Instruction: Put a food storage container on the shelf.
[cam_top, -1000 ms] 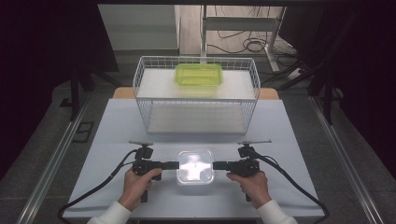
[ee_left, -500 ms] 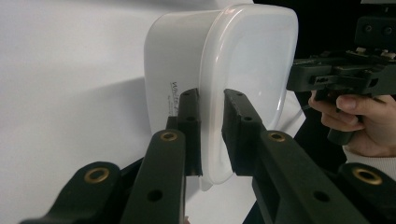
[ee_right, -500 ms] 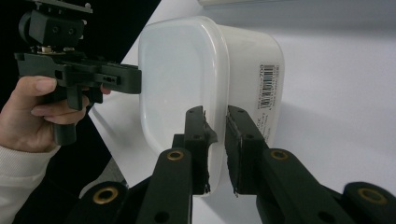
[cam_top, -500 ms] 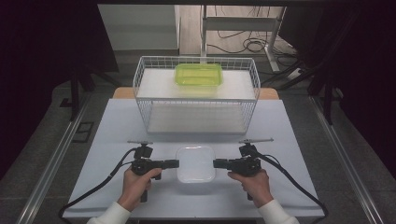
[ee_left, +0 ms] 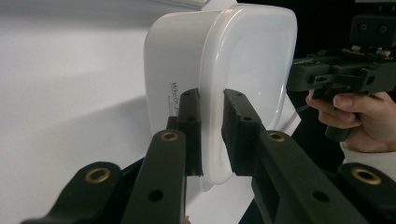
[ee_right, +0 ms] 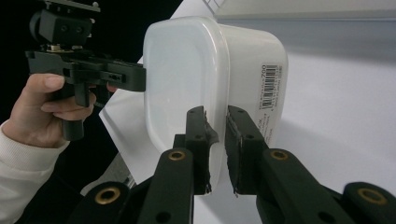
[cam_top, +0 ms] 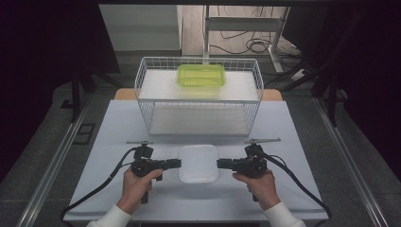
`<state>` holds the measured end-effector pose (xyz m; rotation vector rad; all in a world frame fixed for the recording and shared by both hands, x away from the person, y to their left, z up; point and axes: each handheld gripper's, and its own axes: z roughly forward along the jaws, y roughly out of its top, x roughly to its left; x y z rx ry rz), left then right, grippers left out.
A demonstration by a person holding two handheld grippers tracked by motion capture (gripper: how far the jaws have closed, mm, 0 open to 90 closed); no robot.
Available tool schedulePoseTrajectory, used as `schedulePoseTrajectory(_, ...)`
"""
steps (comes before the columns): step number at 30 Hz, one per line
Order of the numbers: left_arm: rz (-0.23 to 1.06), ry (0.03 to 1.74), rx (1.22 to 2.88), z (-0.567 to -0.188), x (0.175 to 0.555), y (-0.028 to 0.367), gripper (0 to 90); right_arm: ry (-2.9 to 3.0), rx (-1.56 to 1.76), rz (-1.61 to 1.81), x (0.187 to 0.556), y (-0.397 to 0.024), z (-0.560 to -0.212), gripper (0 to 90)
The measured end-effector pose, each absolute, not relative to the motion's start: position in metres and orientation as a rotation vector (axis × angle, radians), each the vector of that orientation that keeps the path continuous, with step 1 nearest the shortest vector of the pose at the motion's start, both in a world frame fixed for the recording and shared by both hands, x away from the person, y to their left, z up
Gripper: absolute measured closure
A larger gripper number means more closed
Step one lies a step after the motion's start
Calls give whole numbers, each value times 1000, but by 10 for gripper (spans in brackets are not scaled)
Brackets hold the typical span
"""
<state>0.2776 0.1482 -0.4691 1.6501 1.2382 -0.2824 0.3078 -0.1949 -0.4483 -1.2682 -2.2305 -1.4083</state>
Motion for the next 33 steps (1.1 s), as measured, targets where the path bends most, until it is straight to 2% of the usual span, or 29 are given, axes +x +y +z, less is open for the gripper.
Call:
schedulePoseTrajectory(22, -216, 1185, 1660, -442, 286, 147, 783, -2304, -1217, -1471, 315, -196, -428, 789)
schedulePoseTrajectory(33, -146, 1135, 1672, -408, 295, 143, 784, -2308, -1177, -1575, 321, -202, -400, 790)
